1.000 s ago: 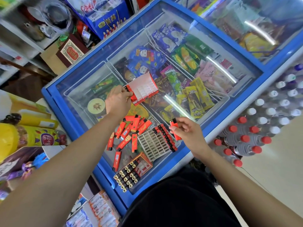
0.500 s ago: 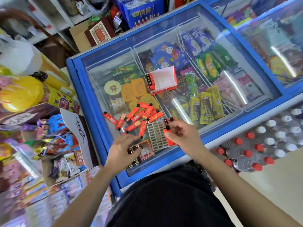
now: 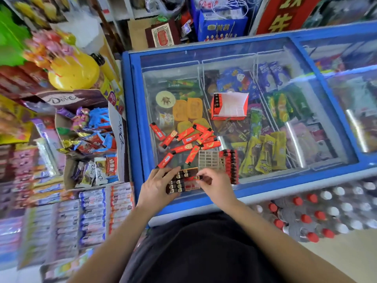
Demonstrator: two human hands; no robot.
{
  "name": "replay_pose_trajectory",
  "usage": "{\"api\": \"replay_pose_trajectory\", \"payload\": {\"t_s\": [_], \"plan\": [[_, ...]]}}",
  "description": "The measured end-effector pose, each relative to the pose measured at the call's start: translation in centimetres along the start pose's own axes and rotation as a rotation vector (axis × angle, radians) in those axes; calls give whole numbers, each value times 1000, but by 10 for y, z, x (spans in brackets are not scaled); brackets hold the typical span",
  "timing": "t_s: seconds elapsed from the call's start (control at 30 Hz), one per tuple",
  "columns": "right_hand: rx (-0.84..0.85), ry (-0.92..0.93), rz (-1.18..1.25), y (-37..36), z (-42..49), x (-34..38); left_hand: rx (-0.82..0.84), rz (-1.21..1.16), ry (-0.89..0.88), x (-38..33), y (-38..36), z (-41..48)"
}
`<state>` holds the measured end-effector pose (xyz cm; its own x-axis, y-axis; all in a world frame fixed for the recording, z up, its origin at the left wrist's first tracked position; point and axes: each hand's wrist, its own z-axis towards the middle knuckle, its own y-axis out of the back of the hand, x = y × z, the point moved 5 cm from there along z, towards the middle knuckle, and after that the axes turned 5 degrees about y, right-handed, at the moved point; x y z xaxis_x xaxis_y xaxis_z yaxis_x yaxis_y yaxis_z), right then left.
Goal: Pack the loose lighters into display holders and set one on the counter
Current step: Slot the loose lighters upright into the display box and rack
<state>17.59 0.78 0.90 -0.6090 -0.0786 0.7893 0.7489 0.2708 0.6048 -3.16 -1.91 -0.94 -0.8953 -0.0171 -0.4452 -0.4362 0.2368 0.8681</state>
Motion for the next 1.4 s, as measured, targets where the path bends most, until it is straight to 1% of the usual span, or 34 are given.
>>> {"api": "replay_pose_trajectory", "payload": {"t_s": [0.1,0.2,0.3,0.37,0.63,0.83,0.9,1.0,1.03,1.13,1.17,1.23,1.3,1.4], "plan": [[6,68,-101,-13,3,-1,-4,2,-5,2,-1,0],[-22,116,-173,-18,4,4,-5,-14,2,4,-2,0],[-64,113,-180,-18,3,7,-6,-25,14,6,-3,0],[-73,147,-178,-19,1,10,-15,-40,12,6,-4,-1],[8,244,-329,-23,6,12,-37,-58,-4,6,-3,-2],[36,307,-368,-29,8,20,-62,-55,-9,8,-5,-2],[91,286,-342,-28,12,20,-60,-56,-12,9,-6,-1],[195,172,-250,-13,22,17,-22,-104,-10,12,-5,0],[181,151,-223,-4,28,17,5,-153,10,14,-3,0],[61,129,-211,29,61,24,79,-372,95,23,5,7],[58,106,-230,37,76,24,80,-426,131,27,9,12],[113,52,-298,49,110,21,20,-464,213,36,18,26],[204,18,-378,54,141,13,-9,-421,305,43,23,42],[394,17,-535,50,171,-3,70,-293,392,49,23,66]]}}
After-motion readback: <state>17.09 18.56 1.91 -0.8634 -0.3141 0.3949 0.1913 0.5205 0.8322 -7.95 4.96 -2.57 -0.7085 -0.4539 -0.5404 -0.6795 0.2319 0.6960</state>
